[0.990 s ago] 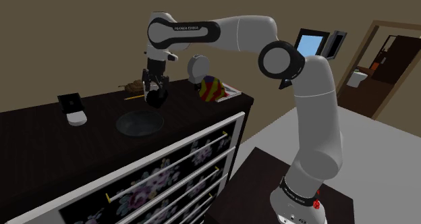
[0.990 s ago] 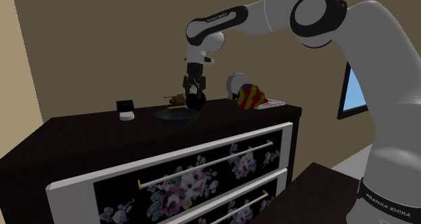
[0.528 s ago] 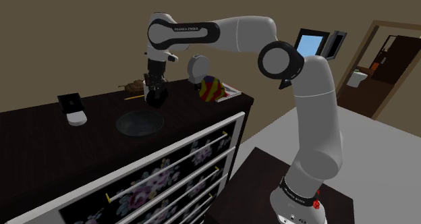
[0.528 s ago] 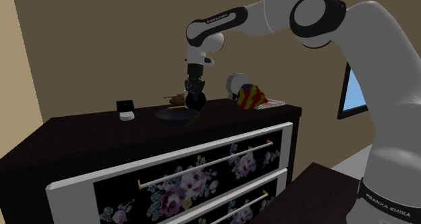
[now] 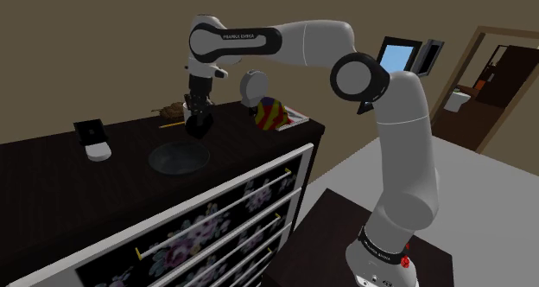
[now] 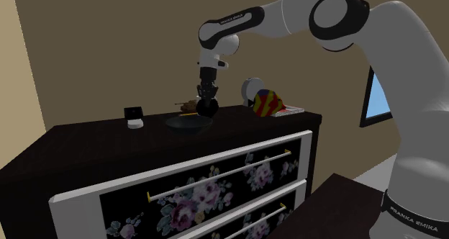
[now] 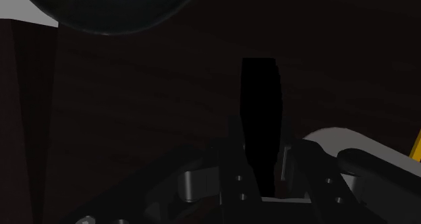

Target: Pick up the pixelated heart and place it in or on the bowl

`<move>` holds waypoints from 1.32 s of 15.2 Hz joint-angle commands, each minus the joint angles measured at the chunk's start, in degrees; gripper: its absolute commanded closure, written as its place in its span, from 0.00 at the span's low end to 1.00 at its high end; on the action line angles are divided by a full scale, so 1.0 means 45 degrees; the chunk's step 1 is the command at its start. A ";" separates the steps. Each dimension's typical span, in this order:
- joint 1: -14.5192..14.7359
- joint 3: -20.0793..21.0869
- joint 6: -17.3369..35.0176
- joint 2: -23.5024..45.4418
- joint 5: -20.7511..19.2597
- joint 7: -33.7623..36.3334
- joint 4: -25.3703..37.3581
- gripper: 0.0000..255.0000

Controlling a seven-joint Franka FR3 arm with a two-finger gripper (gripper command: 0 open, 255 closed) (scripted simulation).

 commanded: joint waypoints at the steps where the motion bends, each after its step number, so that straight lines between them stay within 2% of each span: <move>1: -0.0018 -0.0012 -0.0157 0.0005 -0.0001 0.0002 0.0021 1.00; 12: 0.0138 0.0011 -0.2180 0.0263 -0.0074 0.0233 0.2320 1.00; 20: 0.0400 0.0007 -0.4031 0.0997 -0.0221 0.0448 0.4923 1.00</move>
